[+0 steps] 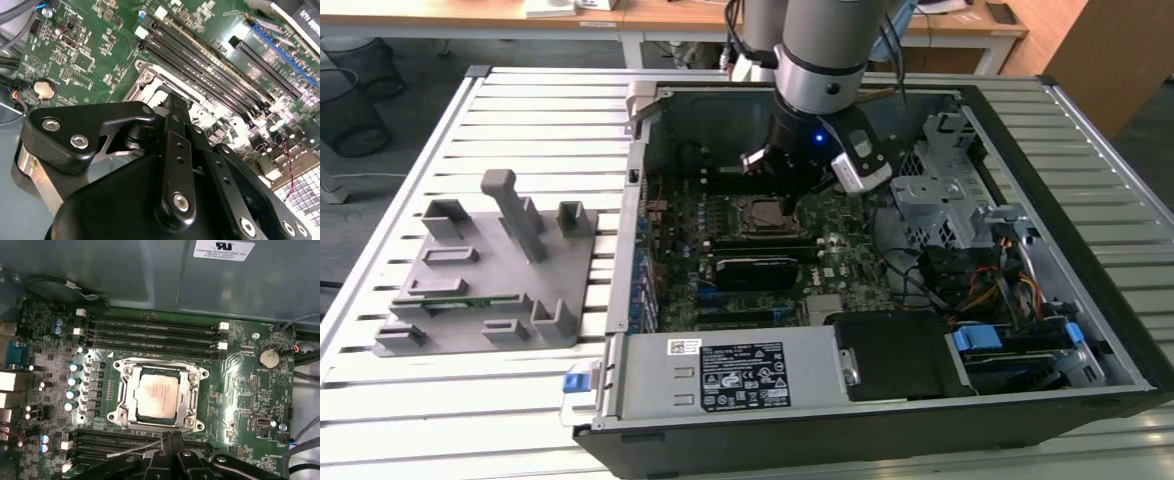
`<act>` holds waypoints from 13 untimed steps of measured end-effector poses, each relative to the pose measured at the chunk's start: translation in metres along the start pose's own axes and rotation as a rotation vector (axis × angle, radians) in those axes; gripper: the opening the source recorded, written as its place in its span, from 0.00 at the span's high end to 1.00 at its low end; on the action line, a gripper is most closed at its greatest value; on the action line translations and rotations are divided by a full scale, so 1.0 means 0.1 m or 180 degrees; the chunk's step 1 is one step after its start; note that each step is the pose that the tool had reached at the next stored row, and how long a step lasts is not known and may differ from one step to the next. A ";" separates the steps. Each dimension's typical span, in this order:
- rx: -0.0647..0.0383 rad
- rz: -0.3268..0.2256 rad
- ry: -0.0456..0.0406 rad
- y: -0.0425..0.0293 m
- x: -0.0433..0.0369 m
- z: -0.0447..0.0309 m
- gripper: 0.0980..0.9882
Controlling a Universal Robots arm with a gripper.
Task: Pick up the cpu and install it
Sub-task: 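Install the second cpu locking lever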
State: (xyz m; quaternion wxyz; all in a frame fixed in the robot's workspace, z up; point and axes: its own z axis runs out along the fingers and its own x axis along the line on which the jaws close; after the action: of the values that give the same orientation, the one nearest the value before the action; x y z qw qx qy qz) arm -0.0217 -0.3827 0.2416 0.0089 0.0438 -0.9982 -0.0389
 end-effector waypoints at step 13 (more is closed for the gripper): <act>0.0000 0.0003 0.0001 -0.053 0.067 0.015 0.99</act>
State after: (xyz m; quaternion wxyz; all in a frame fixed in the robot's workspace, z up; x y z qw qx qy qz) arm -0.0280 -0.3885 0.2398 0.0091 0.0433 -0.9983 -0.0388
